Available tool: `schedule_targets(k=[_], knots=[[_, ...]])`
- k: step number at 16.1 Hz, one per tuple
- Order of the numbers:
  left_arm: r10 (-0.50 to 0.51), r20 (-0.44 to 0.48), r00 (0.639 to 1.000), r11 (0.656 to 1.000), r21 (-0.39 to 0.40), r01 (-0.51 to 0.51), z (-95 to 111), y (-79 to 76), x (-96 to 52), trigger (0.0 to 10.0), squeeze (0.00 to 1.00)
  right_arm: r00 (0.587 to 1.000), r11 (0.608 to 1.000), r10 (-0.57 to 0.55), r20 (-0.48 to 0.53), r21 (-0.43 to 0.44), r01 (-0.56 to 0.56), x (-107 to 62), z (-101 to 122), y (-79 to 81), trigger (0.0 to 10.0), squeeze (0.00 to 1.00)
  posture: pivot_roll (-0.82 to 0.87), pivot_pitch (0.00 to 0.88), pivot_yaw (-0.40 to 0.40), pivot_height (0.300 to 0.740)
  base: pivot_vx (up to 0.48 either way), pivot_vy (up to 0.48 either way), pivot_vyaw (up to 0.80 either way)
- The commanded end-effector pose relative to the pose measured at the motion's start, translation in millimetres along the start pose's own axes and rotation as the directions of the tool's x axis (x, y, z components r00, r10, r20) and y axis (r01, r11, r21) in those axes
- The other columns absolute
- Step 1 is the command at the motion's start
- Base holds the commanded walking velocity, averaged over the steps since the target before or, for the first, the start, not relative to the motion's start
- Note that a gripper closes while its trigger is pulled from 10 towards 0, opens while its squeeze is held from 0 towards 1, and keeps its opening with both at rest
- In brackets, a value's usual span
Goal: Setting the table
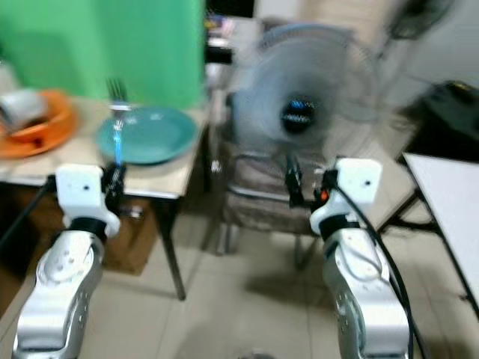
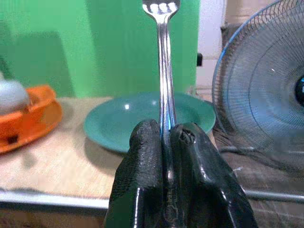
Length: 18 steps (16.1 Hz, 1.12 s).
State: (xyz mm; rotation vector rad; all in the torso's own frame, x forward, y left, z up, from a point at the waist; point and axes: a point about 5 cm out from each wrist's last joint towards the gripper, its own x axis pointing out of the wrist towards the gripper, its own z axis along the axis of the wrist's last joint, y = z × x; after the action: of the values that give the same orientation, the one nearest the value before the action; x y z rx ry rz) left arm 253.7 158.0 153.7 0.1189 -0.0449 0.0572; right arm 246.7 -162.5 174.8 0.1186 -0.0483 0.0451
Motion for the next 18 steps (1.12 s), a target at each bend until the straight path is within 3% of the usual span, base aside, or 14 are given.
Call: schedule_targets(k=[1,4,5,9,12,15,16,18], knots=[[-0.014,0.010,1.000,1.000,-0.004,0.014,8,-8.2,2.5,10.0,0.00,1.000,0.999,-0.016,0.001,0.040,0.016,1.0,1,-4.3,10.0,0.00,-0.02,0.000,-0.009,0.740,0.000,0.000,-0.80],[-0.174,-0.014,0.985,0.982,-0.075,0.172,3,-14.7,-2.3,10.0,0.00,0.997,0.999,-0.040,0.059,0.009,0.040,1.0,7,-5.1,10.0,0.00,-0.01,0.000,-0.006,0.740,0.000,0.000,-0.80],[-0.140,-0.066,0.988,0.989,-0.055,0.136,-7,-7.8,-4.9,10.0,0.00,1.000,1.000,-0.007,0.012,0.020,0.007,-0.2,1,-2.4,10.0,0.00,-0.01,0.000,-0.001,0.740,0.000,0.000,-0.80],[-0.135,-0.091,0.987,0.991,-0.037,0.132,-9,1.8,-7.4,10.0,0.00,0.997,0.999,0.046,-0.070,0.020,-0.044,-9.4,-16,3.4,10.0,0.00,0.02,0.000,0.018,0.740,0.000,0.000,-0.80],[-0.132,-0.069,0.989,0.991,-0.016,0.131,-4,1.6,0.9,10.0,0.00,0.995,0.998,0.057,-0.076,-0.005,-0.058,-2.6,-18,3.1,10.0,0.00,0.03,0.000,0.004,0.740,0.000,0.000,-0.80],[-0.142,-0.079,0.987,0.990,-0.012,0.141,-4,3.1,-0.6,10.0,0.00,0.994,0.997,0.076,-0.078,-0.014,-0.078,-1.2,-17,8.4,10.0,0.00,0.02,0.000,0.019,0.740,0.000,0.000,-0.80],[-0.176,-0.044,0.983,0.984,-0.030,0.174,-1,0.6,-1.0,0.0,0.00,0.995,0.998,0.061,-0.079,-0.013,-0.062,-3.0,-17,6.7,10.0,0.00,0.01,0.000,0.028,0.740,0.000,0.000,-0.80],[-0.218,-0.048,0.975,0.974,-0.078,0.214,-1,-3.0,-1.2,0.0,0.00,0.996,0.999,0.048,-0.077,-0.013,-0.049,-4.1,-18,4.9,10.0,0.00,0.01,0.000,0.042,0.740,0.000,0.000,-0.80]])
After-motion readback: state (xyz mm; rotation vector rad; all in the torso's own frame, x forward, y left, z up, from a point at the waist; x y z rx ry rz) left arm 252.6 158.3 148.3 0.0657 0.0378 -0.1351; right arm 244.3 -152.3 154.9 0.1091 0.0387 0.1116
